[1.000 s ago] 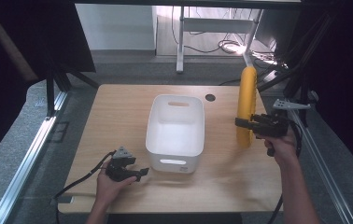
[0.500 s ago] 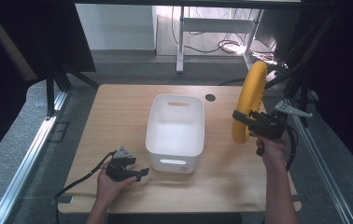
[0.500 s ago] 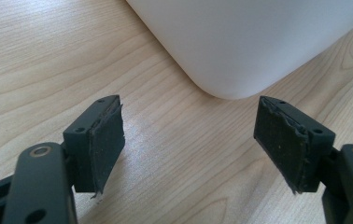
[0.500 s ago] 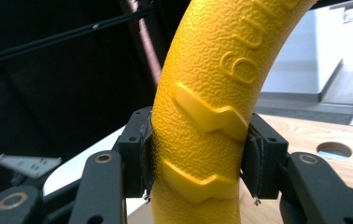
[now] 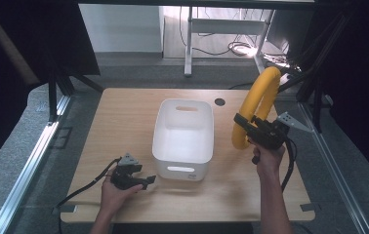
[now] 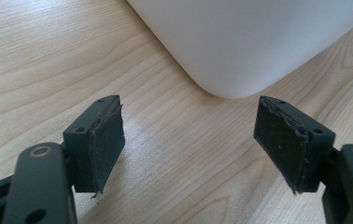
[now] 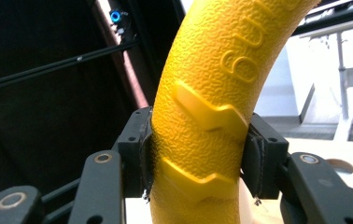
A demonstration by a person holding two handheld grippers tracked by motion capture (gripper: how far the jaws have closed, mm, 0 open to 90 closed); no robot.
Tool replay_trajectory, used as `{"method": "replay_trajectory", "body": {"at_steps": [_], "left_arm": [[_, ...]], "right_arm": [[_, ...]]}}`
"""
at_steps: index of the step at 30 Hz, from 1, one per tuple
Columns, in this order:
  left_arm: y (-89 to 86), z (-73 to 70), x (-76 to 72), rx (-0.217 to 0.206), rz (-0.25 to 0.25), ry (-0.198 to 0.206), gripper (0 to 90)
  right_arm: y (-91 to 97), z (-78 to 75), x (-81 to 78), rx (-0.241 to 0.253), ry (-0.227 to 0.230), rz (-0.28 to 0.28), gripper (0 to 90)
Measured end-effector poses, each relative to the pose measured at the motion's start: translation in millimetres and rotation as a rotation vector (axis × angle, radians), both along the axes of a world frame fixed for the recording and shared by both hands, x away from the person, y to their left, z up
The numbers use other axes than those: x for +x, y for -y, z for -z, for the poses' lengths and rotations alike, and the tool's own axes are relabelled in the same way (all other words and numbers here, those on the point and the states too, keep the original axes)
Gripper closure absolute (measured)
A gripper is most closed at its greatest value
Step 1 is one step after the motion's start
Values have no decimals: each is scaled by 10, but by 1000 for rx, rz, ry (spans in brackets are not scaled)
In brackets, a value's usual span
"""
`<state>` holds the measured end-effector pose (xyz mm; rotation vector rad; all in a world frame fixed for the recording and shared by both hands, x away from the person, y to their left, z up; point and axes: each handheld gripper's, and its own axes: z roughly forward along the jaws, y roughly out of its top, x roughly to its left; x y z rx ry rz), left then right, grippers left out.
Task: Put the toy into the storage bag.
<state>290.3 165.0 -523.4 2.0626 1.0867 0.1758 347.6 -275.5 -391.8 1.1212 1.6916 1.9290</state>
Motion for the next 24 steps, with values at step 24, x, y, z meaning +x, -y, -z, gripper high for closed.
{"method": "replay_trajectory", "body": {"at_steps": [24], "left_arm": [[5, 15, 7, 11, 7, -11, 245]], "right_arm": [[-242, -158, -229, 56, 156, 47, 508]]}}
